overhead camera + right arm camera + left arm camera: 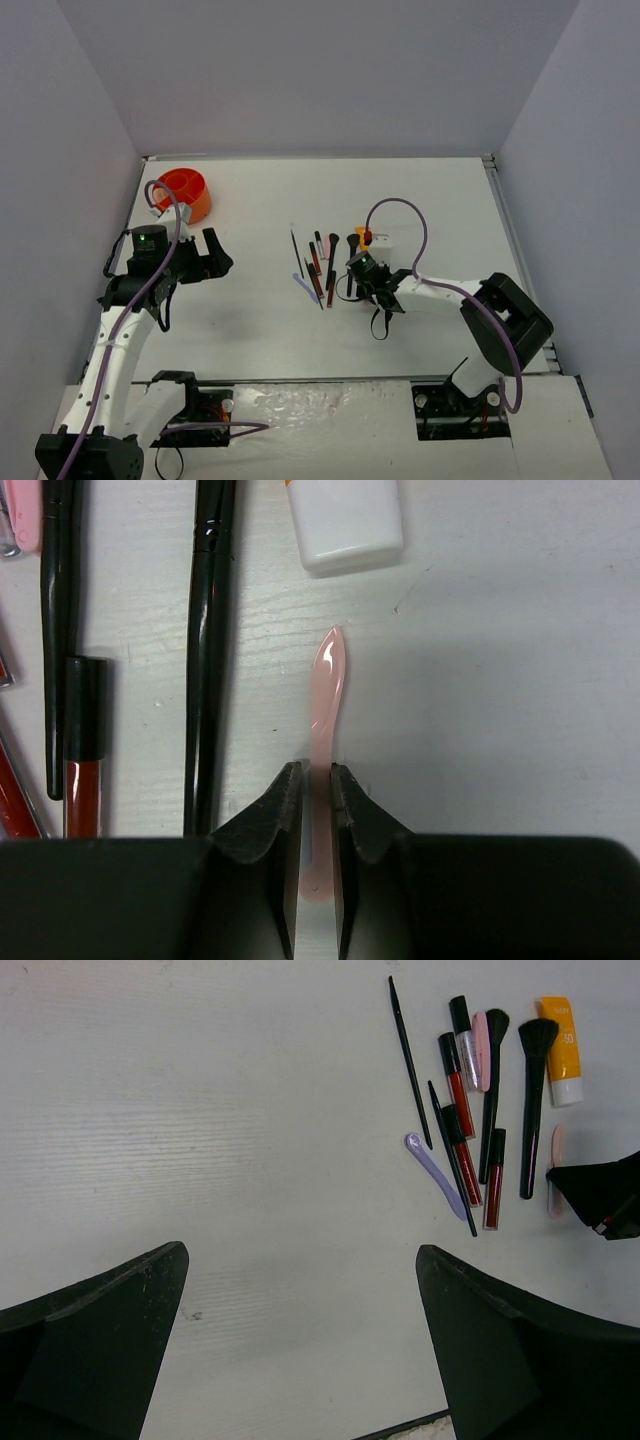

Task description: Organize the makeup

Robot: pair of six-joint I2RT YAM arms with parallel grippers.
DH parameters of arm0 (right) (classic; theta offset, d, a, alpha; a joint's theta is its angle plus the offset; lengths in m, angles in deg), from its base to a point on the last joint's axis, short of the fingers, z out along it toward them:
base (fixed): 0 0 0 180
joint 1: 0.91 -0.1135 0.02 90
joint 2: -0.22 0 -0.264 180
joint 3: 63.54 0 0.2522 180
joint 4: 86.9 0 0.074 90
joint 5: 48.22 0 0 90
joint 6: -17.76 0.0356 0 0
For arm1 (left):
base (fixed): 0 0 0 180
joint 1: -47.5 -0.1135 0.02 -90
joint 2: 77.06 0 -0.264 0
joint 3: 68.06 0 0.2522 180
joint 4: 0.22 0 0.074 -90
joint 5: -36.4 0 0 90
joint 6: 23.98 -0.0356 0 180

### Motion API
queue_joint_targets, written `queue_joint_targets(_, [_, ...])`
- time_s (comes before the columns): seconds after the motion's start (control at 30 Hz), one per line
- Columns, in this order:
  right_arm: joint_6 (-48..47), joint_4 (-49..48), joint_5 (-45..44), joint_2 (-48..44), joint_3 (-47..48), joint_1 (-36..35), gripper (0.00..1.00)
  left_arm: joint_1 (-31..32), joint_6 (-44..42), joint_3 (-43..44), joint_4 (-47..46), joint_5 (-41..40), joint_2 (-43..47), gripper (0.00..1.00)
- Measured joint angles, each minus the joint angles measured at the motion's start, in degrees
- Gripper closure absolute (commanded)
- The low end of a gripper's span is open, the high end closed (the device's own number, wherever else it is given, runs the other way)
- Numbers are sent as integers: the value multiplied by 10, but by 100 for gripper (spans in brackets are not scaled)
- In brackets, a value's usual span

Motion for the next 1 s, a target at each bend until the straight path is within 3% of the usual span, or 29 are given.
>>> queue_joint_targets(0.2, [-13, 10, 8, -24, -14, 0, 100, 9, 20, 0, -10, 20, 0, 3])
queue_joint_targets(0.37, [-67, -15, 50, -138, -55, -4, 100, 50, 55, 0, -28, 27, 0, 3])
queue_joint_targets(0.5, [-124, -88, 118, -209, -62, -16, 100, 106, 94, 3, -58, 34, -8, 3])
queue_joint_targets(0.73, [-206, -188, 231, -222, -61, -46, 100, 219, 157, 43, -131, 27, -59, 4])
queue_joint_targets(1.0, [-221, -270, 327, -219, -57, -46, 100, 302, 185, 67, -186, 0, -104, 18])
